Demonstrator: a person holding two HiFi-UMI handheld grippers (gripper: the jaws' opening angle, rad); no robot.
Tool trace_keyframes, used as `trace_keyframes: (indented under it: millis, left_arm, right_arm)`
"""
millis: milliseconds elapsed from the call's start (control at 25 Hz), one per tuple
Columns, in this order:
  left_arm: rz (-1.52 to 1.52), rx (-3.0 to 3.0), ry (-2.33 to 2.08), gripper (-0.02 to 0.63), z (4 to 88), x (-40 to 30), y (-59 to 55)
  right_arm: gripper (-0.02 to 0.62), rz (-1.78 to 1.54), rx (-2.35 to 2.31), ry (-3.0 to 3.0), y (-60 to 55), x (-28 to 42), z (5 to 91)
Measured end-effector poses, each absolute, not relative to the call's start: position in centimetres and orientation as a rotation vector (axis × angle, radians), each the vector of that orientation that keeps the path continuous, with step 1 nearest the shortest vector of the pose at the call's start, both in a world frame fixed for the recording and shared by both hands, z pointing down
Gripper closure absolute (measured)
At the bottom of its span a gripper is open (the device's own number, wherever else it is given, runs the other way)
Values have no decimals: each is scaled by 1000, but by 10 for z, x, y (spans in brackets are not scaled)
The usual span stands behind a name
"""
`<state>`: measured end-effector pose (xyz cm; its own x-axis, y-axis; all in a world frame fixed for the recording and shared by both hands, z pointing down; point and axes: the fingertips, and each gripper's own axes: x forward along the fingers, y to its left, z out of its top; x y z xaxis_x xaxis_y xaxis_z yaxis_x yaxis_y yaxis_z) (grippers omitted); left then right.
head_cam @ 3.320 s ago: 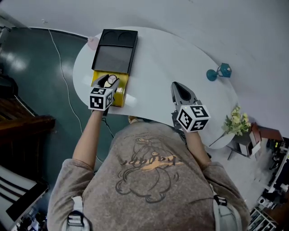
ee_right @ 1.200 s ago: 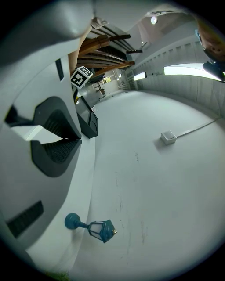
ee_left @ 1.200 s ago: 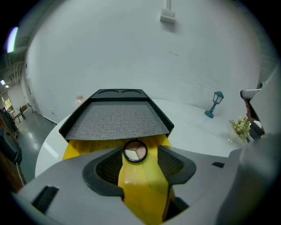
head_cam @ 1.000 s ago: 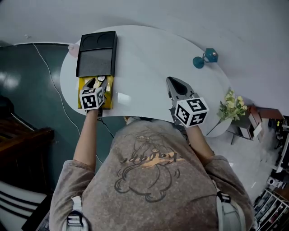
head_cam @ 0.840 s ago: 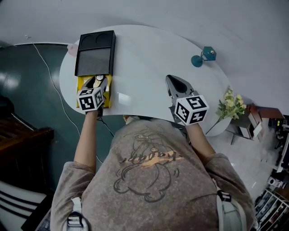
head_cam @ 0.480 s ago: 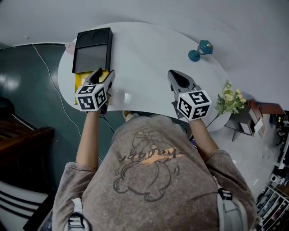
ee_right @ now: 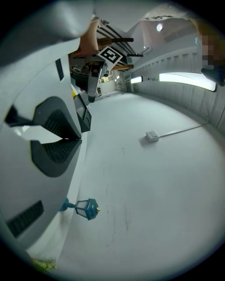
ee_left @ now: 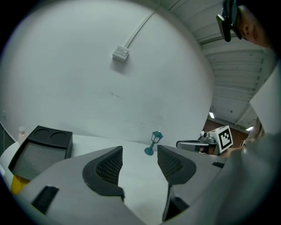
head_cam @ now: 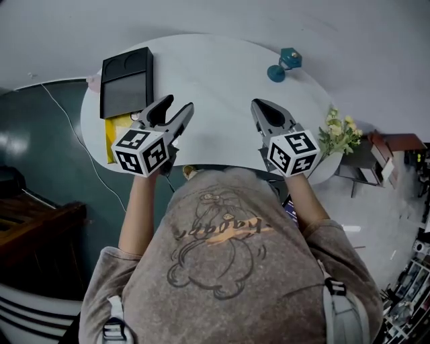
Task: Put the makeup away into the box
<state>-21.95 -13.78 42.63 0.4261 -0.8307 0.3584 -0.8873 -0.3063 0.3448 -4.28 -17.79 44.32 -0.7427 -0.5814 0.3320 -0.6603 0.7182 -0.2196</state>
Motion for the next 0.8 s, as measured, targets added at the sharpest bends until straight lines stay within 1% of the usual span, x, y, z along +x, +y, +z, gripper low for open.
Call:
trace_keyframes:
  millis: [200, 400, 480, 640, 800]
  left_arm:
    - [37, 2344, -1388, 357, 406, -190, -136]
    - [13, 2397, -1341, 361, 406, -171, -135]
    - [28, 2413, -1324, 389, 408, -164, -134]
    - [30, 2440, -1300, 473, 409, -155, -132]
    - [51, 2459, -1288, 529, 414, -147, -131]
  right_arm:
    - [592, 453, 1022, -2748, -175, -28, 429]
    - [592, 433, 1043, -2785, -175, -12, 422]
    - [592, 432, 1035, -2797, -173, -7, 421]
    - [592, 439, 970, -2828, -168, -4, 419]
    - [592, 410, 890, -2828, -163, -7, 423]
